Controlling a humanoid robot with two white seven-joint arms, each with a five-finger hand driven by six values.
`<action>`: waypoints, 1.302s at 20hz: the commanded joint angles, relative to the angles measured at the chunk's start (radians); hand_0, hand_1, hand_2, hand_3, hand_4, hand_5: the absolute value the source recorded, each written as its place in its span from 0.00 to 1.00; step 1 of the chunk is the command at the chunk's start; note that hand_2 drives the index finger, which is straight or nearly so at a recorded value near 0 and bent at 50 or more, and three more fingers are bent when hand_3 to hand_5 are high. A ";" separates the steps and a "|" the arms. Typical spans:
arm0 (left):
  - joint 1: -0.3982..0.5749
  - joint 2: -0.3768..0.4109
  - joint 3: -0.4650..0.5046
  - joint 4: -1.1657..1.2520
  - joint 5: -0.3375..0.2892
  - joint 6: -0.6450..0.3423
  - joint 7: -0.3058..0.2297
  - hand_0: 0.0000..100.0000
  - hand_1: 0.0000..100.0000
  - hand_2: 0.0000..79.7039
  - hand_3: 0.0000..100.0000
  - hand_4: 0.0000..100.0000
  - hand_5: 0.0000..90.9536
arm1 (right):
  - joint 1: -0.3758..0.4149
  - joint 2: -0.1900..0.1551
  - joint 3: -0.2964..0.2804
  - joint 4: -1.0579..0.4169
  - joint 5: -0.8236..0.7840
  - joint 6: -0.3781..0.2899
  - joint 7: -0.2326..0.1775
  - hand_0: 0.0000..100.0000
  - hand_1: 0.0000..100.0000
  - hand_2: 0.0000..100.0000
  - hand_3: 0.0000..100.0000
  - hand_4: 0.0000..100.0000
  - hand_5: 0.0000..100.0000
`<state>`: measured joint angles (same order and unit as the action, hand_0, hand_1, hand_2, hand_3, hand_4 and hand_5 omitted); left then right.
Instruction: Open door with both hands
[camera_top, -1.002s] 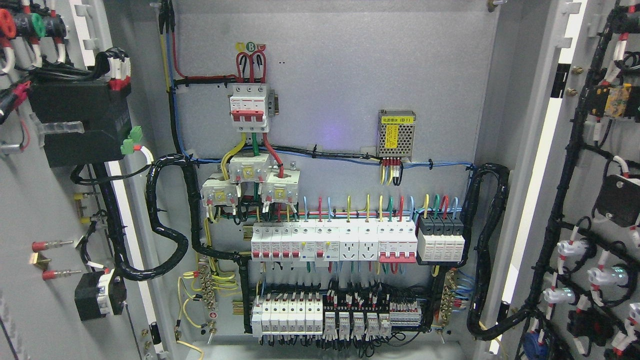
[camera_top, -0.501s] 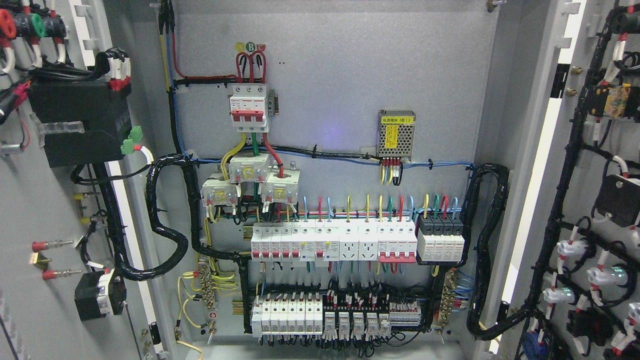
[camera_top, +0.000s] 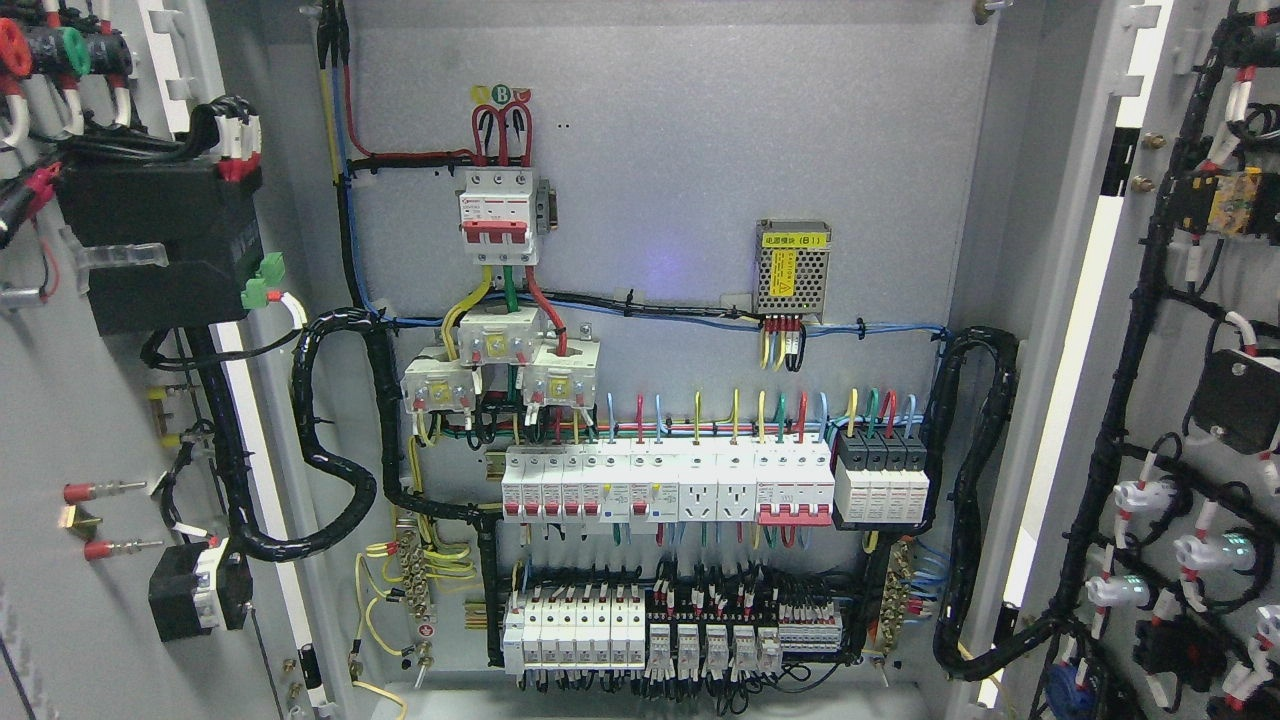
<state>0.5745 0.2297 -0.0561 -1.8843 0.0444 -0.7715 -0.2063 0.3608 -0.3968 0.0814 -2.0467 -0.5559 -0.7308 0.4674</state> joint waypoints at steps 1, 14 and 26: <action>-0.001 -0.042 0.004 -0.141 0.003 -0.417 0.001 0.12 0.39 0.00 0.00 0.00 0.00 | -0.039 -0.020 -0.103 -0.041 -0.007 0.021 -0.013 0.12 0.39 0.00 0.00 0.00 0.00; -0.094 -0.150 0.038 -0.154 0.015 -0.546 0.005 0.12 0.39 0.00 0.00 0.00 0.00 | -0.062 -0.039 -0.215 -0.032 -0.096 0.063 -0.029 0.12 0.39 0.00 0.00 0.00 0.00; -0.219 -0.217 0.038 -0.154 0.032 -0.600 0.004 0.12 0.39 0.00 0.00 0.00 0.00 | -0.054 -0.065 -0.230 0.019 -0.148 0.088 -0.029 0.12 0.39 0.00 0.00 0.00 0.00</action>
<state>0.4081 0.0661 -0.0115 -2.0231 0.0694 -0.7725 -0.2004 0.3032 -0.4449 -0.1070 -2.0587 -0.6888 -0.6433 0.4383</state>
